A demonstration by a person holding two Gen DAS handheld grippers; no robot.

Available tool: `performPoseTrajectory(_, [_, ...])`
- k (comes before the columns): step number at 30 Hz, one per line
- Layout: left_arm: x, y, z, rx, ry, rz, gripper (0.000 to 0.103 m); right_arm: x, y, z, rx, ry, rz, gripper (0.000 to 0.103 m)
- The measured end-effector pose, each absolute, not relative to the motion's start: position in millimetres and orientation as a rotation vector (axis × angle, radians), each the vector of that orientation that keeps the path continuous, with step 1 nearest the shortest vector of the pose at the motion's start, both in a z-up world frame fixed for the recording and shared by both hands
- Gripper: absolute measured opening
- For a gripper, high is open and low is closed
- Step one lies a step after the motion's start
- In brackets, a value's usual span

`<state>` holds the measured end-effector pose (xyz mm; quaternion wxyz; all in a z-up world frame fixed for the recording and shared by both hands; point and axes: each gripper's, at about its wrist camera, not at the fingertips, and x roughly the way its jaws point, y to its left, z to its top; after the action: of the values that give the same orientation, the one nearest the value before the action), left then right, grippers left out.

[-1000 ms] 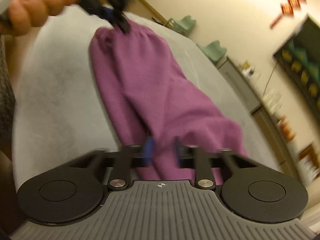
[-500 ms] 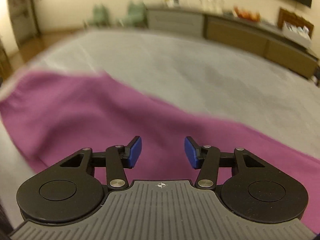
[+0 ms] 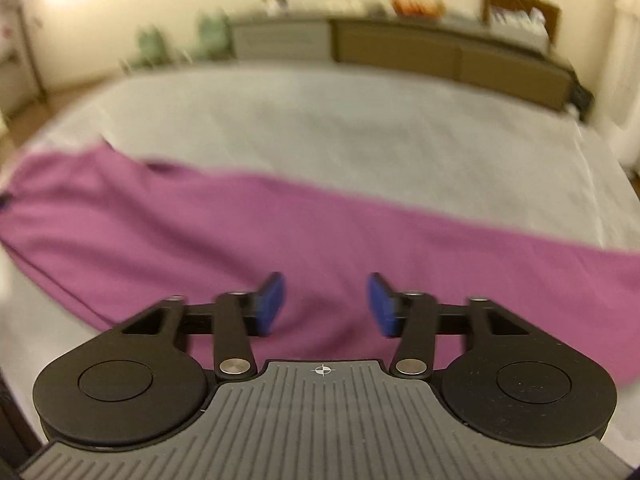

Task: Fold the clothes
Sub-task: 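Release both grippers and lift them away from the folded sweatshirt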

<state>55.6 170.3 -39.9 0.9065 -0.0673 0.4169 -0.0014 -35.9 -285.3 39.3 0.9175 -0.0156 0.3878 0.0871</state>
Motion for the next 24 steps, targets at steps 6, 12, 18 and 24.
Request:
performPoseTrajectory(6, [65.0,154.6,-31.7,-0.090,0.819,0.085,0.027,-28.2,-373.1,13.5,0.083,0.865,-0.085,0.053])
performPoseTrajectory(12, [72.5,102.8,-43.5,0.033,0.840,-0.045,0.038,-41.7,-452.3,-7.4,0.230,0.854,-0.277,0.050])
performPoseTrajectory(18, [85.6,103.6,-22.8,-0.069,0.872,-0.046,0.039,-68.9,-514.9,-5.6,0.379,0.670,-0.508,0.071])
performPoseTrajectory(24, [119.0,97.8,5.6,-0.201,0.863,-0.244,0.045,-44.3,-544.1,-43.1,0.431,0.705,-0.557,0.071])
